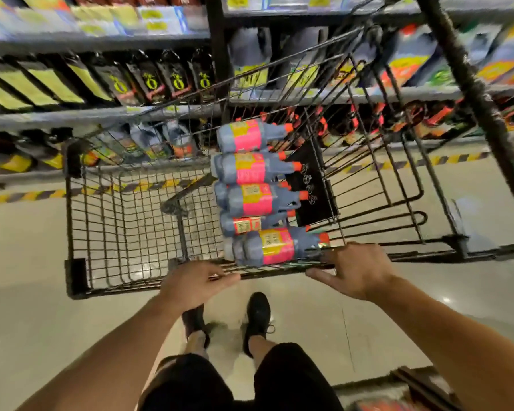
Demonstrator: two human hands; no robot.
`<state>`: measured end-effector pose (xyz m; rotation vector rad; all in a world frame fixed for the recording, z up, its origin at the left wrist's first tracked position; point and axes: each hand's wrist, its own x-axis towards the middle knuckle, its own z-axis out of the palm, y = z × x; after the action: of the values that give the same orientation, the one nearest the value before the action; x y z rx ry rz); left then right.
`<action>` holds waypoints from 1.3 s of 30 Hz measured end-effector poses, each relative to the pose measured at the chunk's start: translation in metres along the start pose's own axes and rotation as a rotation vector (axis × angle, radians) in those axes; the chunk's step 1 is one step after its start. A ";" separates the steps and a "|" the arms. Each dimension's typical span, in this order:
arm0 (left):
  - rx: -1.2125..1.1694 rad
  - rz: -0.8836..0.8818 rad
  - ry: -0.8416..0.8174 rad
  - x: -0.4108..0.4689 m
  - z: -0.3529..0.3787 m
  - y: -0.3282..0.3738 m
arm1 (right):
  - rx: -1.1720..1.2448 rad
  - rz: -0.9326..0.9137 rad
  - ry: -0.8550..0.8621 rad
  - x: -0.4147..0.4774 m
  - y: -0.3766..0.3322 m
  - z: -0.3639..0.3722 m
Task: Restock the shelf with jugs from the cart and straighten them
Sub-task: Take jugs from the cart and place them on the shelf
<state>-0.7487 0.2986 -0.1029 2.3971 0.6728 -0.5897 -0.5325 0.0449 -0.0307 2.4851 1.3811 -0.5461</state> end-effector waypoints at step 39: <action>-0.091 -0.065 -0.016 -0.095 -0.096 -0.274 | 0.005 0.062 -0.024 0.061 -0.289 -0.035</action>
<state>-0.9565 0.5217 -0.0917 2.2912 0.7566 -0.5916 -0.7429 0.2557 -0.0353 2.5081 1.2901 -0.5653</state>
